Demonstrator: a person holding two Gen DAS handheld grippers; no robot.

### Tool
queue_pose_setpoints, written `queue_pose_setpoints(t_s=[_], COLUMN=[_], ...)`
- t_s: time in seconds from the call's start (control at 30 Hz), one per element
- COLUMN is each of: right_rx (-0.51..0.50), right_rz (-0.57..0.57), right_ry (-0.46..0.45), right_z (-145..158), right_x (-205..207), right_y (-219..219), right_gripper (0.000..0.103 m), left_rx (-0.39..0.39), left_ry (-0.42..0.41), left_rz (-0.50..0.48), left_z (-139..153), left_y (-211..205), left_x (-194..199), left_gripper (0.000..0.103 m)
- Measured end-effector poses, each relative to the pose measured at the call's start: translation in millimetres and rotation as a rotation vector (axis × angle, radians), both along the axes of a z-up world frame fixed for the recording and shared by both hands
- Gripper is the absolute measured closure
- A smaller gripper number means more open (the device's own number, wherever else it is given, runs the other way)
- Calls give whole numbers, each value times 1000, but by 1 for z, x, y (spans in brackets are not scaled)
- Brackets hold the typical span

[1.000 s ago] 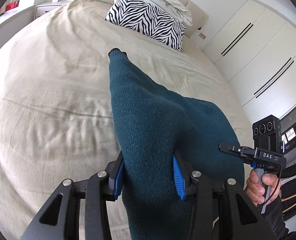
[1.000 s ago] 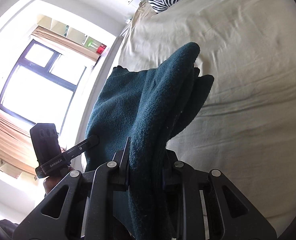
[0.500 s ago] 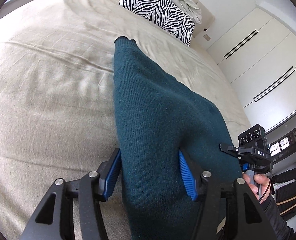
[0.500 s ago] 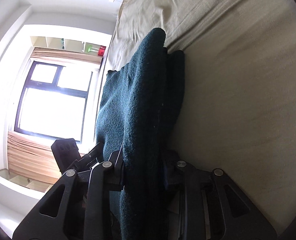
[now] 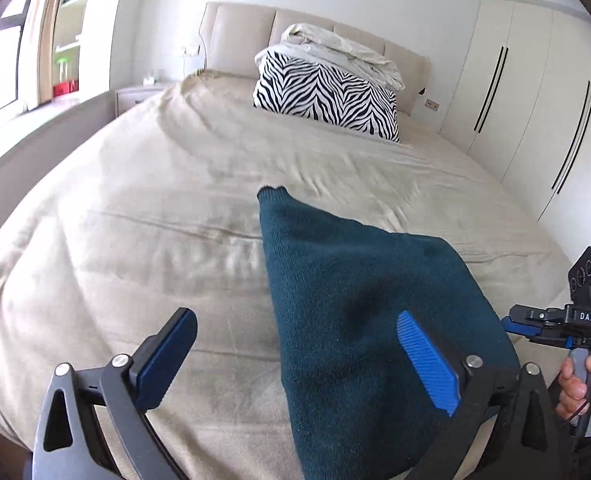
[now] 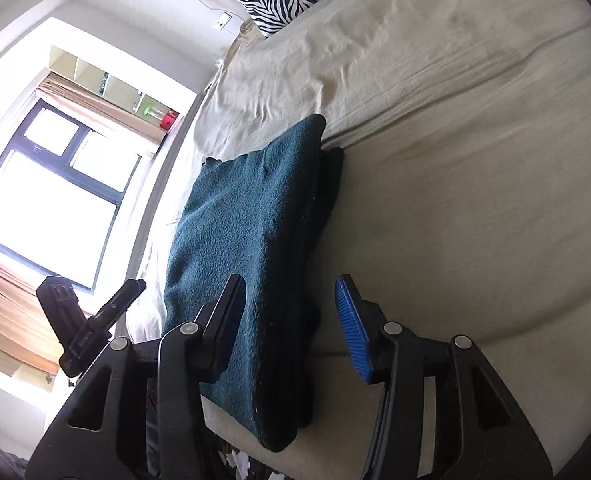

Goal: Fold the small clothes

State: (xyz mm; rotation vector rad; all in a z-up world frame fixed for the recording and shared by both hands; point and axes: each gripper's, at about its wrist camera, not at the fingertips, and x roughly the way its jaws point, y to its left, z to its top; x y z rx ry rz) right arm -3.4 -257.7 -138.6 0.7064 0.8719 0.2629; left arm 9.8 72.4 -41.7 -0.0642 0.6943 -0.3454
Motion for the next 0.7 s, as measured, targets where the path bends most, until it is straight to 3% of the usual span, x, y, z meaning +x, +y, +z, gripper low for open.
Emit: queue_pose_setpoints(t_s=[0.13,0.3,0.43,0.53,0.6,0.7], right_rx=[-85,-301,-499,-576,-618,-707], right_rz=[-34,-75,-129,-195,-227,-254], right_ry=[-27,-104,-258,-398,-468,-474], right_z=[20,61,99,123,137,151], right_x=[-22,-58,-79,-100,-112,-119], right_y=[8,40,71,89,99,115], right_gripper=[56,55,34,8,6,4], left_rx=[134,216,258,309,303,262], left_ry=[-138,-248,-326,-301,-276,-206], left_rz=[49,126,160,229,233,239], left_z=[23,48,69,77,79,76], left_y=[-14,-24,-30,-32,-31,-29], left_x=[-26,-49,-68,-74,-73,-73], left_gripper=[0,0,0,0,0,0])
